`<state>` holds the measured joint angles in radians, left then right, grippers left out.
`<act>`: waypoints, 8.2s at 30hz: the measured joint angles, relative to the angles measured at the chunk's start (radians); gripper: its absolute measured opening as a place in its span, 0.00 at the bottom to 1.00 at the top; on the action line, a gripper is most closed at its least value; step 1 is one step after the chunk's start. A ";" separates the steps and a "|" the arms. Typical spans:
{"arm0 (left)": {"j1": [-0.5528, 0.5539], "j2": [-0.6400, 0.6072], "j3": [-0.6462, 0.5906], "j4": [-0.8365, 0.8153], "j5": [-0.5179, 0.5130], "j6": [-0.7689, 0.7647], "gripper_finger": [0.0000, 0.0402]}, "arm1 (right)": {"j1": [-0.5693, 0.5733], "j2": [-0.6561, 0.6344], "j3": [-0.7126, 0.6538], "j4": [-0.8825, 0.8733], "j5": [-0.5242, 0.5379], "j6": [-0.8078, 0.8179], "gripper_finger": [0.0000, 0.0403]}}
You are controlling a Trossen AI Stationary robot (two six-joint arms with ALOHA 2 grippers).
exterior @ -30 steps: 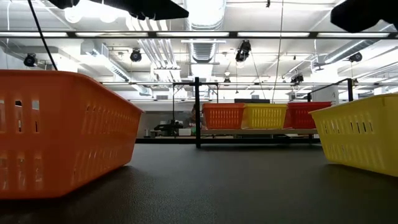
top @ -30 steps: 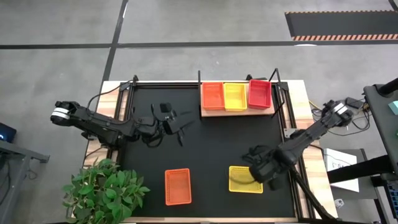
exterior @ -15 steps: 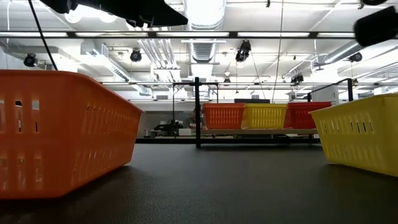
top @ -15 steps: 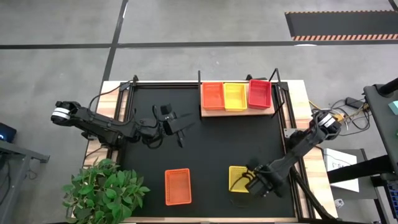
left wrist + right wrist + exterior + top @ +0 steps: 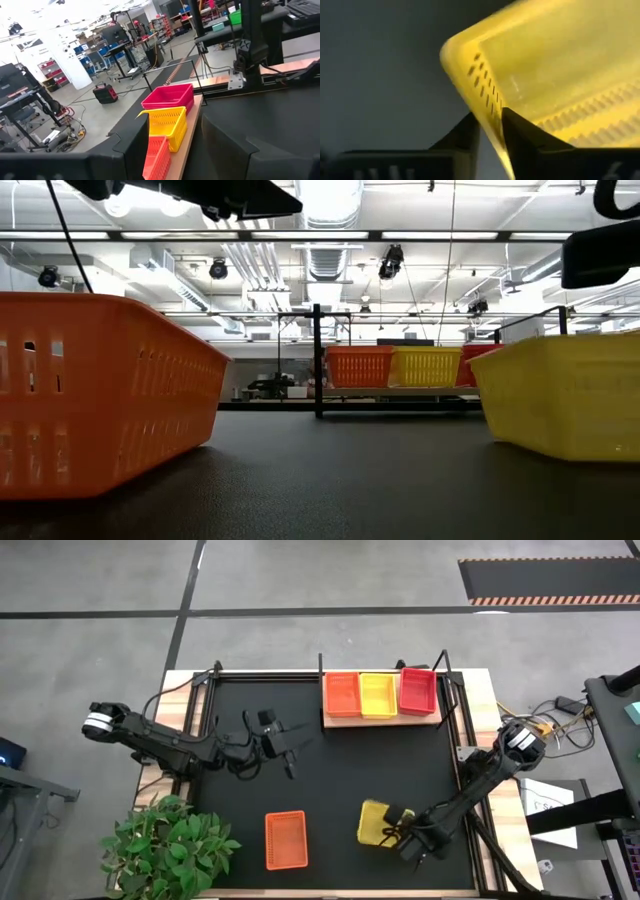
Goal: Stack baskets on shelf by color
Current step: Stack the yellow bin on the stacked yellow bins on the shelf, then stack the orange bin on the stacked orange bins on the shelf
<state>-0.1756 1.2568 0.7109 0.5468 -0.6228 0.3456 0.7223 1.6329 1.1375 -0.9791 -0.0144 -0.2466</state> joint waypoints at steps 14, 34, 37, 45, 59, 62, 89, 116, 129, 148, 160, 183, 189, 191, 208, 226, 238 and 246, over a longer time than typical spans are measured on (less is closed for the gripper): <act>-0.048 0.015 0.000 -0.004 0.000 -0.003 0.42 | -0.017 0.000 0.187 -0.089 0.226 0.434 0.02; -0.054 0.013 0.000 0.013 -0.001 0.009 0.42 | -0.575 -0.083 0.565 -0.585 0.287 0.423 0.02; -0.054 0.007 0.000 0.015 -0.001 0.009 0.42 | -0.715 -0.106 0.549 -0.539 0.287 0.288 0.02; -0.054 0.009 -0.003 0.013 -0.001 0.003 0.42 | -1.000 -0.095 0.536 -0.386 0.164 0.002 0.02; -0.055 0.010 -0.003 0.013 -0.001 0.002 0.42 | -1.139 -0.022 0.505 -0.290 0.112 -0.113 0.02; -0.055 0.010 -0.003 0.013 -0.001 0.002 0.42 | -1.146 -0.004 0.489 -0.288 0.118 -0.123 0.02; -0.054 0.020 -0.005 0.011 0.000 0.001 0.42 | -1.146 0.034 0.486 -0.357 0.119 -0.076 0.33; -0.245 0.242 0.044 0.102 0.151 -0.514 0.42 | -0.476 -0.528 -0.195 0.481 -0.066 0.202 0.27; -0.445 0.250 0.248 -0.334 0.162 -1.152 0.42 | -0.382 -0.440 -0.301 0.759 -0.057 -0.036 0.27; -0.556 0.278 0.443 -1.006 0.479 -1.645 0.42 | -0.465 -0.381 -0.291 0.824 0.061 -0.316 0.27; -0.537 0.440 0.500 -0.849 0.474 -1.566 0.42 | -0.580 -0.380 -0.291 0.793 0.061 -0.296 0.27; -0.497 0.526 0.537 -0.852 0.484 -1.308 0.42 | -0.603 -0.394 -0.290 0.774 0.068 -0.330 0.27; -0.466 0.531 0.523 -0.861 0.498 -1.245 0.42 | -0.603 -0.400 -0.290 0.742 0.067 -0.292 0.27; -0.452 0.531 0.522 -0.891 0.491 -1.232 0.42 | -0.603 -0.401 -0.290 0.738 0.066 -0.276 0.27; -0.294 0.531 0.519 -0.984 0.487 -0.852 0.42 | -0.603 -0.439 -0.290 0.518 0.063 -0.081 0.27; -0.162 0.464 0.520 -1.015 0.342 -0.606 0.42 | -0.576 -0.439 -0.335 0.630 -0.082 0.075 0.27; -0.243 0.392 0.506 -0.925 -0.122 -0.311 0.42 | -0.453 -0.200 -0.330 1.161 -0.080 0.018 0.35; -0.239 0.334 0.448 -0.912 -0.196 -0.208 0.42 | -0.426 -0.015 -0.190 1.165 -0.116 0.014 0.42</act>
<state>-0.4150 1.5908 1.1588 -0.3649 -0.8186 0.1376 0.2968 1.6184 0.9474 0.1860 -0.1304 -0.2322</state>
